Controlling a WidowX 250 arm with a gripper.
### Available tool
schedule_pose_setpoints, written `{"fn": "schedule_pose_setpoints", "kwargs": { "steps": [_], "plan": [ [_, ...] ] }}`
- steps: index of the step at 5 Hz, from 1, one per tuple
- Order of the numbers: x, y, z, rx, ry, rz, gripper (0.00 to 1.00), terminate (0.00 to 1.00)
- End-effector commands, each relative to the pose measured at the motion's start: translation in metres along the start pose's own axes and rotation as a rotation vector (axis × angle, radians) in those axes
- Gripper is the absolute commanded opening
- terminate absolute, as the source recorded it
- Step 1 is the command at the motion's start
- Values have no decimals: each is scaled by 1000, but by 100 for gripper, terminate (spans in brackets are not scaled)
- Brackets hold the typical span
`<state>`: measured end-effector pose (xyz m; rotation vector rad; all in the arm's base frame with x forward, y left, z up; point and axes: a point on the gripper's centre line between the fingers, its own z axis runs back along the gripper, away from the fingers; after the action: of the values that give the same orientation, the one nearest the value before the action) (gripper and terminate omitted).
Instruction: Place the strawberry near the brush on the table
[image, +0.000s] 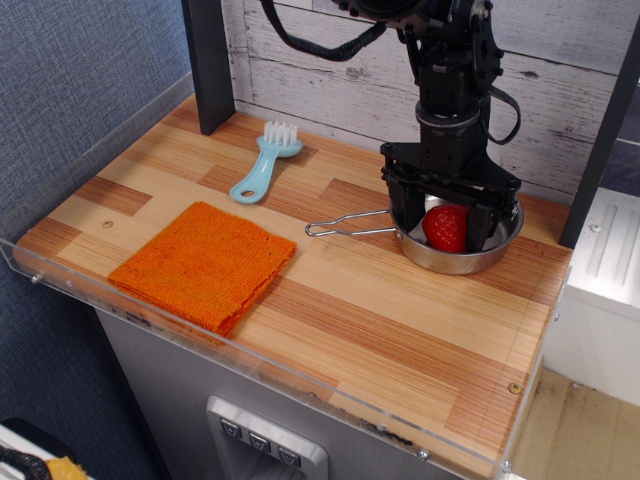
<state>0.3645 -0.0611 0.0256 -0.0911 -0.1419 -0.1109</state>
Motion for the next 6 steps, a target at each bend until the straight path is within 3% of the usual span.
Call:
{"fn": "schedule_pose_setpoints", "kwargs": {
  "steps": [1, 2, 3, 5, 6],
  "plan": [
    [9, -2, 29, -20, -94, -3, 0, 0],
    [10, 5, 74, -9, -225, -12, 0, 0],
    [4, 27, 106, 24, -310, 61, 0, 0],
    [-11, 117, 93, 138, -238, 203, 0, 0],
    [-8, 141, 72, 144, -178, 224, 0, 0]
  ]
}}
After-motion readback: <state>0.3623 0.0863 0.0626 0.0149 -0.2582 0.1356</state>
